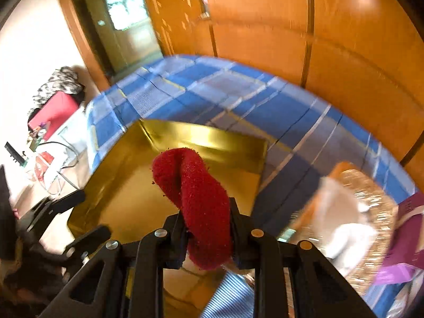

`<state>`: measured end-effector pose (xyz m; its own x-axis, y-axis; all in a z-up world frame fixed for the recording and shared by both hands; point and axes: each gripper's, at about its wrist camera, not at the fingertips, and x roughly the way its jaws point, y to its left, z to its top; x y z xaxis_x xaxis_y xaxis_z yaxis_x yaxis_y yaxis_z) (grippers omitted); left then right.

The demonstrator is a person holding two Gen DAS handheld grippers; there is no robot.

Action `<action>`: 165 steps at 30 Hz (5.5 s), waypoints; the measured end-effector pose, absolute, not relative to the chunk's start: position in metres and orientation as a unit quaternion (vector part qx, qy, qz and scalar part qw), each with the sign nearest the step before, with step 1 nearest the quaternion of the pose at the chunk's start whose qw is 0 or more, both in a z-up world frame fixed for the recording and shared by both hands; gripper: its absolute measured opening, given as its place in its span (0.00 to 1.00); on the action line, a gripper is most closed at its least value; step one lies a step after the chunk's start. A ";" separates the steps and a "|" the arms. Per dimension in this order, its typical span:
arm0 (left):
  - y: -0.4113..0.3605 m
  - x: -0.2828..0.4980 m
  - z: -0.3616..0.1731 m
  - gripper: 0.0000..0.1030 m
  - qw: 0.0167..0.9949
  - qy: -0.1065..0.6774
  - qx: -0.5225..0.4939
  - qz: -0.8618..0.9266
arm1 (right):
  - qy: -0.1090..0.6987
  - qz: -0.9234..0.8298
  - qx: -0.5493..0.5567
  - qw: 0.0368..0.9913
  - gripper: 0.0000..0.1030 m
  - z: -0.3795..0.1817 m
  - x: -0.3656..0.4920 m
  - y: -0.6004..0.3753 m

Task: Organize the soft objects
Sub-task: 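Lower the red-hatted doll into the gold tray and open the right tool, then move both tools back toward the soft toys beside the purple box, then grasp the blue teddy bear with left tool while right tool grasps the white bunny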

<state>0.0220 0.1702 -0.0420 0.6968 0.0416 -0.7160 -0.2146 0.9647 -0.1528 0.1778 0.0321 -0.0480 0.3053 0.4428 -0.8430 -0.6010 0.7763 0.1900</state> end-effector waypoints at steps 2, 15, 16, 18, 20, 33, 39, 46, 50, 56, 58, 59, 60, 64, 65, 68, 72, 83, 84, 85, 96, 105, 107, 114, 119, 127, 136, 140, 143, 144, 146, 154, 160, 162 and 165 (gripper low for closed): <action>0.174 0.023 -0.044 0.83 0.912 0.386 -0.117 0.074 | 0.498 0.309 -0.077 0.807 0.28 -0.059 0.183 0.045; 0.169 0.023 -0.046 0.83 0.913 0.388 -0.100 0.080 | 0.517 0.260 -0.041 0.815 0.49 -0.084 0.200 0.051; 0.169 0.023 -0.046 0.83 0.912 0.389 -0.099 0.080 | 0.513 0.264 -0.036 0.816 0.54 -0.081 0.199 0.050; 0.168 0.023 -0.046 0.83 0.912 0.390 -0.098 0.082 | 0.509 0.271 -0.032 0.816 0.59 -0.077 0.197 0.049; 0.166 0.023 -0.044 0.83 0.912 0.389 -0.096 0.082 | 0.501 0.269 -0.036 0.822 0.59 -0.072 0.193 0.049; 0.156 0.015 -0.031 0.89 0.922 0.369 -0.070 0.090 | 0.409 0.190 -0.058 0.891 0.59 -0.032 0.150 -0.005; 0.145 0.012 -0.027 0.92 0.926 0.364 -0.045 0.091 | 0.366 0.140 -0.060 0.918 0.59 -0.018 0.131 -0.050; 0.126 0.008 -0.021 0.98 0.933 0.350 -0.014 0.081 | 0.342 0.085 -0.034 0.935 0.59 -0.005 0.120 -0.112; 0.112 0.004 -0.016 1.00 0.939 0.337 0.008 0.072 | 0.329 0.055 -0.024 0.942 0.59 0.001 0.114 -0.143; 0.089 0.001 -0.013 1.00 0.940 0.334 0.037 0.059 | 0.321 0.011 0.000 0.947 0.59 0.006 0.109 -0.188; 0.080 -0.001 -0.012 1.00 0.940 0.334 0.047 0.053 | 0.321 0.002 0.005 0.947 0.59 0.005 0.106 -0.199; 0.077 -0.001 -0.012 1.00 0.940 0.334 0.051 0.050 | 0.321 -0.002 0.008 0.947 0.59 0.005 0.104 -0.205; 0.075 -0.001 -0.012 1.00 0.940 0.334 0.055 0.047 | 0.322 -0.004 0.011 0.947 0.59 0.005 0.103 -0.210; 0.062 -0.003 -0.011 1.00 0.940 0.333 0.070 0.036 | 0.322 -0.016 0.020 0.946 0.59 0.002 0.101 -0.224; 0.058 -0.003 -0.010 1.00 0.940 0.332 0.075 0.032 | 0.322 -0.020 0.023 0.946 0.59 0.002 0.100 -0.229; 0.049 -0.003 -0.011 1.00 0.938 0.334 0.085 0.022 | 0.322 -0.032 0.033 0.946 0.59 0.001 0.098 -0.243; 0.034 -0.003 -0.010 1.00 0.937 0.335 0.098 0.011 | 0.320 -0.053 0.050 0.944 0.59 0.000 0.095 -0.267; -0.011 -0.001 -0.013 1.00 0.929 0.342 0.133 -0.039 | 0.309 -0.141 0.097 0.936 0.59 -0.002 0.095 -0.346; -0.016 -0.001 -0.013 1.00 0.928 0.343 0.134 -0.048 | 0.306 -0.154 0.103 0.934 0.59 -0.002 0.095 -0.355; -0.021 -0.001 -0.013 1.00 0.928 0.342 0.136 -0.058 | 0.302 -0.176 0.109 0.931 0.59 -0.004 0.096 -0.368; -0.104 0.021 -0.006 1.00 0.900 0.360 0.158 -0.188 | 0.300 -0.283 0.275 0.868 0.59 -0.037 0.078 -0.471; -0.183 0.071 -0.008 0.91 0.878 0.376 0.170 -0.244 | 0.303 -0.261 0.310 0.863 0.59 -0.042 0.076 -0.473; -0.204 0.084 -0.008 0.87 0.874 0.376 0.176 -0.251 | 0.303 -0.255 0.323 0.859 0.59 -0.046 0.077 -0.477; -0.265 0.137 -0.027 0.77 0.861 0.391 0.200 -0.255 | 0.299 -0.239 0.351 0.855 0.59 -0.047 0.073 -0.480; -0.304 0.179 -0.061 0.77 0.849 0.409 0.238 -0.236 | 0.297 -0.226 0.372 0.850 0.59 -0.050 0.072 -0.483; -0.345 0.241 -0.111 0.87 0.828 0.436 0.269 -0.229 | 0.310 -0.190 0.398 0.842 0.59 -0.059 0.076 -0.484; -0.362 0.275 -0.144 0.76 0.820 0.457 0.235 -0.254 | 0.314 -0.168 0.411 0.839 0.59 -0.061 0.079 -0.481; -0.346 0.273 -0.149 0.44 0.818 0.475 0.195 -0.260 | 0.313 -0.165 0.410 0.841 0.59 -0.061 0.079 -0.480; -0.336 0.271 -0.144 0.35 0.820 0.481 0.177 -0.254 | 0.309 -0.168 0.407 0.843 0.59 -0.060 0.079 -0.480; -0.332 0.269 -0.142 0.34 0.820 0.485 0.171 -0.251 | 0.307 -0.170 0.406 0.843 0.59 -0.060 0.078 -0.480; -0.329 0.266 -0.141 0.34 0.816 0.493 0.170 -0.249 | 0.304 -0.178 0.409 0.842 0.59 -0.060 0.076 -0.483; -0.320 0.232 -0.134 0.33 0.803 0.510 0.167 -0.259 | 0.300 -0.194 0.448 0.819 0.59 -0.071 0.067 -0.496; -0.302 0.209 -0.132 0.32 0.800 0.519 0.150 -0.259 | 0.304 -0.209 0.480 0.796 0.59 -0.084 0.062 -0.506; -0.299 0.203 -0.130 0.32 0.801 0.518 0.150 -0.259 | 0.318 -0.207 0.481 0.790 0.59 -0.088 0.066 -0.506; -0.295 0.197 -0.120 0.32 0.808 0.509 0.143 -0.261 | 0.343 -0.214 0.461 0.790 0.62 -0.091 0.072 -0.501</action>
